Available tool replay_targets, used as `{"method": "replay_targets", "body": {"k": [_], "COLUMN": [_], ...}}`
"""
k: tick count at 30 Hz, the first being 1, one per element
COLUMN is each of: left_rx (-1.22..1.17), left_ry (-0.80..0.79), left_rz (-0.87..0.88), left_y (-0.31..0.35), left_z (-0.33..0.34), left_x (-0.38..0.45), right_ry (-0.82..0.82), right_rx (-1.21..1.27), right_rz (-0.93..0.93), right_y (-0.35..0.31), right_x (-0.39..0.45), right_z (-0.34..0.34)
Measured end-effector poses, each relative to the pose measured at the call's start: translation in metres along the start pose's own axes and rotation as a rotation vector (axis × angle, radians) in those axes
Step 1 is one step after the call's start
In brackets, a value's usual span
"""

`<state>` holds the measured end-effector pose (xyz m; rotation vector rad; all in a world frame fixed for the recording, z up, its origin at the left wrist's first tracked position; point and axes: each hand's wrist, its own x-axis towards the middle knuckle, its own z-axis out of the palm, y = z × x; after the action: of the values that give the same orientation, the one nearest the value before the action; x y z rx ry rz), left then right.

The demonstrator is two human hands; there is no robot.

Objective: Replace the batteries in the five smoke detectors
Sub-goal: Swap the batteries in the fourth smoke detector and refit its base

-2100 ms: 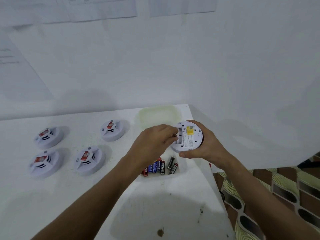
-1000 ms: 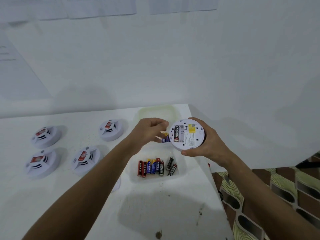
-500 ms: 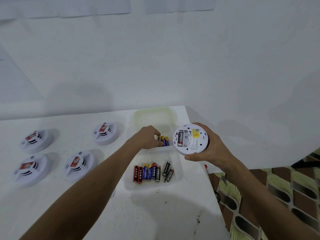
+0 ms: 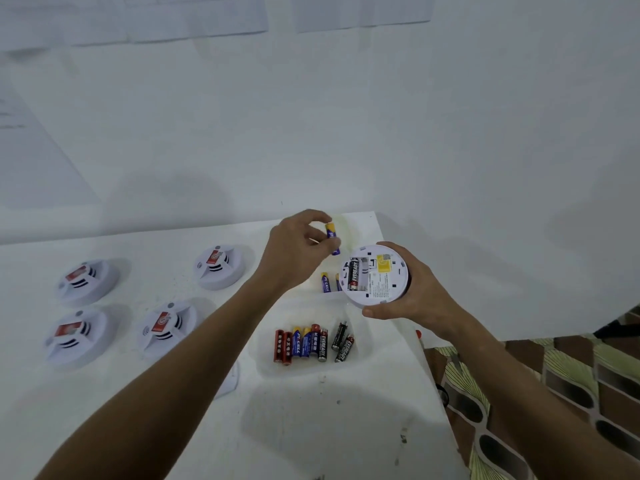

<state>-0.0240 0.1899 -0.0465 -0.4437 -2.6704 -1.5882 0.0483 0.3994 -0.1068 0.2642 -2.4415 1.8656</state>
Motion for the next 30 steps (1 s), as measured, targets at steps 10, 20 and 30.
{"method": "replay_targets", "body": {"k": [10, 20, 30], "left_rx": [0.278, 0.212, 0.257], "left_ry": [-0.167, -0.389, -0.272], "left_rz": [0.177, 0.099, 0.054], "left_y": [0.008, -0.016, -0.039], "left_z": [-0.01, -0.057, -0.099], "left_x": [-0.038, -0.077, -0.115], "right_ry": [-0.063, -0.188, -0.291], "right_rx": [0.033, 0.067, -0.013], "right_rz": [-0.051, -0.044, -0.078], "right_y": [-0.02, -0.038, -0.051], "right_x": [-0.004, -0.008, -0.001], "right_z": [0.026, 0.054, 0.103]}}
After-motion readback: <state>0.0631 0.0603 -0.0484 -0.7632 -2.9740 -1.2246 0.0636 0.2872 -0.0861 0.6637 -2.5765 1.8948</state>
